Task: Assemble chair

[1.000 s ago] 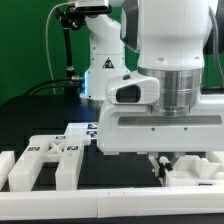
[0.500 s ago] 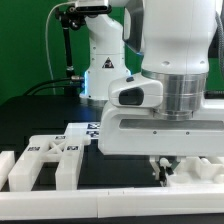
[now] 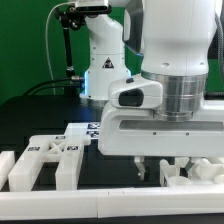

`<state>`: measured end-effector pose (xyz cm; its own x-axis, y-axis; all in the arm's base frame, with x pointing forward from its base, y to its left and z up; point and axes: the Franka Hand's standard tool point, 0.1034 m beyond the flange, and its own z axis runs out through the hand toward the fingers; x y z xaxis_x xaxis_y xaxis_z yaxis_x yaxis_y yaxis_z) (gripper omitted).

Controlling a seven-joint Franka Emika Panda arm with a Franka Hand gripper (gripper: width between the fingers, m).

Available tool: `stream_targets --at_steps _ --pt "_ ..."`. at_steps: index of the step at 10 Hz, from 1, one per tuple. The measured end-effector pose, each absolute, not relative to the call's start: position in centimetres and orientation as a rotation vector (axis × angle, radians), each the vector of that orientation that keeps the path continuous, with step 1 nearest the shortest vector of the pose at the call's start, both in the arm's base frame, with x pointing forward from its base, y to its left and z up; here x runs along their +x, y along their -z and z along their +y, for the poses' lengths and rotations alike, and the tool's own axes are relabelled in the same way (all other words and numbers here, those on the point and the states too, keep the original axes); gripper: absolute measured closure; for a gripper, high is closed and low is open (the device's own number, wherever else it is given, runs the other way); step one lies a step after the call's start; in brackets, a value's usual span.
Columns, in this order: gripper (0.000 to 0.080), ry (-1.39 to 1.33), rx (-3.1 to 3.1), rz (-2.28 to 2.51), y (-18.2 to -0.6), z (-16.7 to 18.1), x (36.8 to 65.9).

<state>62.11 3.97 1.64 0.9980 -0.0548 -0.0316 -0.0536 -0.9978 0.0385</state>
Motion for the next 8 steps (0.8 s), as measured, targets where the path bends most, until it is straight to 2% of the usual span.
stream_targets --at_steps 1,3,8 --pt "0.0186 0.051 3.102 -0.084 -1.64 3.97 62.11" --pt "0.0157 0.051 3.102 -0.084 -1.64 3.97 62.11" --pt "0.0151 0.045 3.103 -0.084 -1.88 3.95 62.21"
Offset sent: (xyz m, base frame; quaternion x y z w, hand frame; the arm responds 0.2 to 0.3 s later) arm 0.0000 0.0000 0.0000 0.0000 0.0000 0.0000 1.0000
